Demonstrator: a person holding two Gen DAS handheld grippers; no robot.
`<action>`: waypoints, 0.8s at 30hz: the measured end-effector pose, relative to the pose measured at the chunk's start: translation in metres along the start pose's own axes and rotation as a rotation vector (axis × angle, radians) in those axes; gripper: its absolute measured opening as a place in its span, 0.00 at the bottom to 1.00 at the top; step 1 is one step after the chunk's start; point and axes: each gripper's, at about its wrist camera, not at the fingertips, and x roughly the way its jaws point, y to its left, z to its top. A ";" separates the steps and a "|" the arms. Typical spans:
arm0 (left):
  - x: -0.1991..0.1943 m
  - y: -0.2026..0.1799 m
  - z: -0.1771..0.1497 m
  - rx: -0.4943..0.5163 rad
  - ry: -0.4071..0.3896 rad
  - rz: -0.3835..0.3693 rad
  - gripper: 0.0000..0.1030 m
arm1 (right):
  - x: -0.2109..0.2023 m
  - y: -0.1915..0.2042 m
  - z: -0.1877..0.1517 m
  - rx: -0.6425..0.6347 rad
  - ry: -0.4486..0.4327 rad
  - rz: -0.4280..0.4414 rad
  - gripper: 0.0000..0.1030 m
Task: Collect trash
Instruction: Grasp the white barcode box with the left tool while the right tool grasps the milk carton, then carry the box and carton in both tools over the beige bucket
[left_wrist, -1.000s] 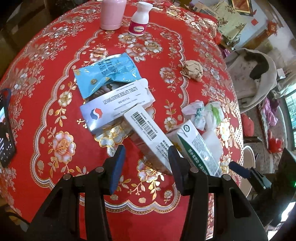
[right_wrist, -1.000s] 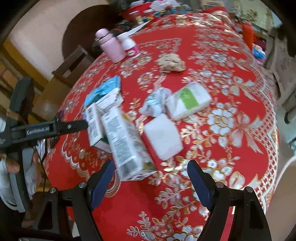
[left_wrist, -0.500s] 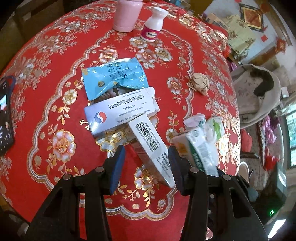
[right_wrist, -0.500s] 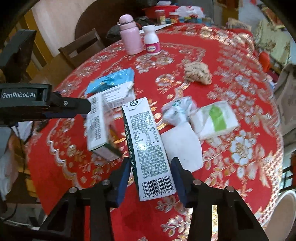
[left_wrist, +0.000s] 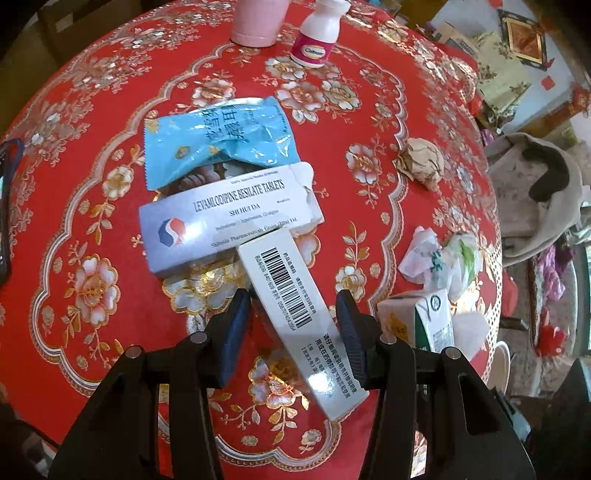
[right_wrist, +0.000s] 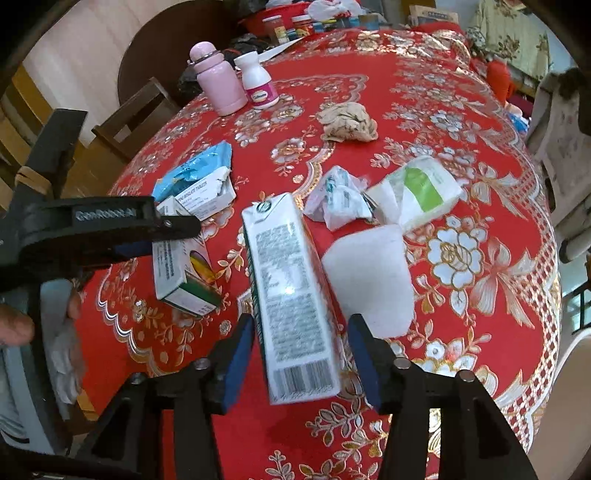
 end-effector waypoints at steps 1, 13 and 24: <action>0.000 0.000 0.000 0.008 0.008 -0.009 0.44 | 0.001 0.002 0.002 -0.010 0.001 -0.009 0.50; -0.012 -0.003 -0.014 0.115 0.058 -0.070 0.28 | 0.015 0.001 0.015 0.024 0.015 0.021 0.42; -0.046 -0.034 -0.028 0.233 0.002 -0.097 0.28 | -0.047 -0.008 0.002 0.066 -0.095 0.034 0.42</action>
